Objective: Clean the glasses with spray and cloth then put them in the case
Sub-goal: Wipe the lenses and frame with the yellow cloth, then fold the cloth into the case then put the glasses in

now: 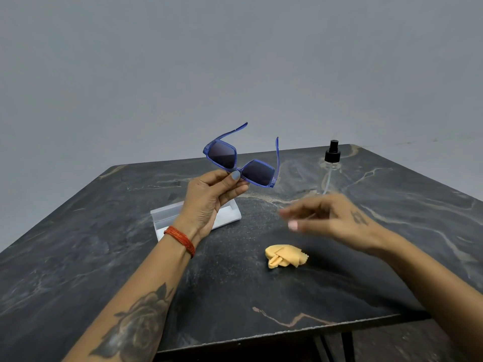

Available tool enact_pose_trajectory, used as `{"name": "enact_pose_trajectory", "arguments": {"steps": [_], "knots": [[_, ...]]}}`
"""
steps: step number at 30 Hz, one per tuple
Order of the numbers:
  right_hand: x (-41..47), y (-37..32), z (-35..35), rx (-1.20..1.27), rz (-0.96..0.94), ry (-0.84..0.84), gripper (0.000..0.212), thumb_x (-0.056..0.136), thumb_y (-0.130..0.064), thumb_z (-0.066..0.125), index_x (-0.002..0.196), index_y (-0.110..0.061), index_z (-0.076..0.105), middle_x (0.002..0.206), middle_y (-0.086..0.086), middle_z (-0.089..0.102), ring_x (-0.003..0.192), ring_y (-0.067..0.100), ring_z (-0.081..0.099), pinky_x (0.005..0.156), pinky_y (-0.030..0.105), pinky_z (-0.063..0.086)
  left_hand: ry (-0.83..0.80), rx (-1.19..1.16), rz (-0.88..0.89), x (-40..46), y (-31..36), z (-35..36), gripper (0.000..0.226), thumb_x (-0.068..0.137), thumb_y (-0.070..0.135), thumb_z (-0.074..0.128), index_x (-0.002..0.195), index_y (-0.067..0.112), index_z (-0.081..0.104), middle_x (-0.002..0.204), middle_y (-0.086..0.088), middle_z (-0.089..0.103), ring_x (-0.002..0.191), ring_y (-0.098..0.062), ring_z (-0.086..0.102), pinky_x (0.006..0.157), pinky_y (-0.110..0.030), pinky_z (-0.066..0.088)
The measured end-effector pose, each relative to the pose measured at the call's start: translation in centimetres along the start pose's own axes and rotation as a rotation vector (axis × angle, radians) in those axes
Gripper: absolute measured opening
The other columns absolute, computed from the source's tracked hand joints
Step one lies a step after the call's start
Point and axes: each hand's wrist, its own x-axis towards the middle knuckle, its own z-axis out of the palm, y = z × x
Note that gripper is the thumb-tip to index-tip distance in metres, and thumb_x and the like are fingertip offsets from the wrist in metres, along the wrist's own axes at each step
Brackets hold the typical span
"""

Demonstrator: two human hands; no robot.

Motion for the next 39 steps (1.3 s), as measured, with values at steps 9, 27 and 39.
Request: {"name": "enact_pose_trajectory", "arguments": {"steps": [9, 27, 39], "knots": [[5.3, -1.4, 1.2, 0.82, 0.322, 0.275, 0.013, 0.086, -0.014, 0.064, 0.094, -0.005, 0.064, 0.074, 0.007, 0.068, 0.059, 0.01, 0.064, 0.056, 0.018, 0.055, 0.003, 0.025, -0.001, 0.0, -0.8, 0.3, 0.014, 0.069, 0.005, 0.064, 0.082, -0.001, 0.066, 0.071, -0.007, 0.072, 0.069, -0.017, 0.07, 0.065, -0.02, 0.055], [4.2, 1.2, 0.7, 0.468, -0.023, 0.571, 0.029, 0.08, -0.009, 0.07, 0.104, -0.022, 0.06, 0.081, 0.003, 0.073, 0.073, 0.012, 0.069, 0.063, 0.018, 0.053, 0.081, 0.17, 0.037, 0.5, -0.6, -0.4, 0.016, 0.087, 0.015, 0.055, 0.088, 0.008, 0.07, 0.082, 0.002, 0.072, 0.075, -0.009, 0.066, 0.076, -0.027, 0.057], [4.1, 1.4, 0.0, 0.072, -0.117, 0.283, 0.028, 0.079, -0.007, 0.071, 0.092, -0.031, 0.071, 0.084, -0.026, 0.067, 0.089, -0.008, 0.063, 0.075, 0.008, 0.047, -0.008, 0.303, 0.091, 0.4, 0.4, -0.7, 0.023, 0.083, -0.001, 0.057, 0.098, 0.013, 0.067, 0.077, 0.009, 0.073, 0.069, -0.007, 0.066, 0.068, -0.021, 0.055]]}}
